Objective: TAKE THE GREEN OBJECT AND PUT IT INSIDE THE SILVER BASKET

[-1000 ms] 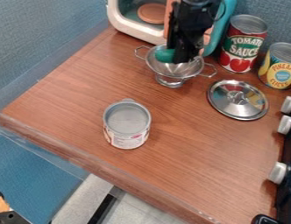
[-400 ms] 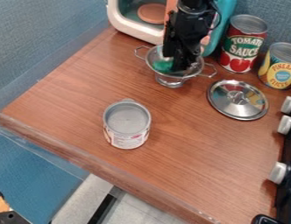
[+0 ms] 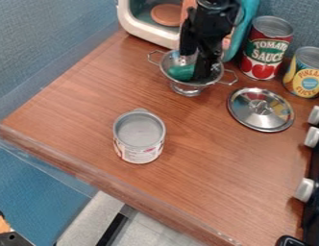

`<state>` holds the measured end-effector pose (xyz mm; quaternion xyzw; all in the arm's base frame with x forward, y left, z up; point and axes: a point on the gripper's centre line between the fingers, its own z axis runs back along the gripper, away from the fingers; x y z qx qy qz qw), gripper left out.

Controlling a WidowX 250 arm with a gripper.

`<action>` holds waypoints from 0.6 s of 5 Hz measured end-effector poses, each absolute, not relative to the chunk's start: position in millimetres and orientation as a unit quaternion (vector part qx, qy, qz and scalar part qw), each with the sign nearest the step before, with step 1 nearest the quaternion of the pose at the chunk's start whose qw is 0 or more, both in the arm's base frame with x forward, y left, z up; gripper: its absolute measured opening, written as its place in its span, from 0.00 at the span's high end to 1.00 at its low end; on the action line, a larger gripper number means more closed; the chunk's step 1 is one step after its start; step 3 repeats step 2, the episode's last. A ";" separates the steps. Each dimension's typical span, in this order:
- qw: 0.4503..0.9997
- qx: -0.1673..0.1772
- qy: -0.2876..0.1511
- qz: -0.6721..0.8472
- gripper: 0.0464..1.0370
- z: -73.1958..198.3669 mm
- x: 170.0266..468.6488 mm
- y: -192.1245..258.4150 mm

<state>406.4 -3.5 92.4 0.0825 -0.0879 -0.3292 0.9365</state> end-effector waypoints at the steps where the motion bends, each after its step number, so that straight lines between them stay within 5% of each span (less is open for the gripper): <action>1: 0.929 0.097 -0.135 -0.332 0.04 129.4 408.1 -3.3; 3: 0.929 0.097 -0.134 -0.330 0.04 129.6 407.8 -2.0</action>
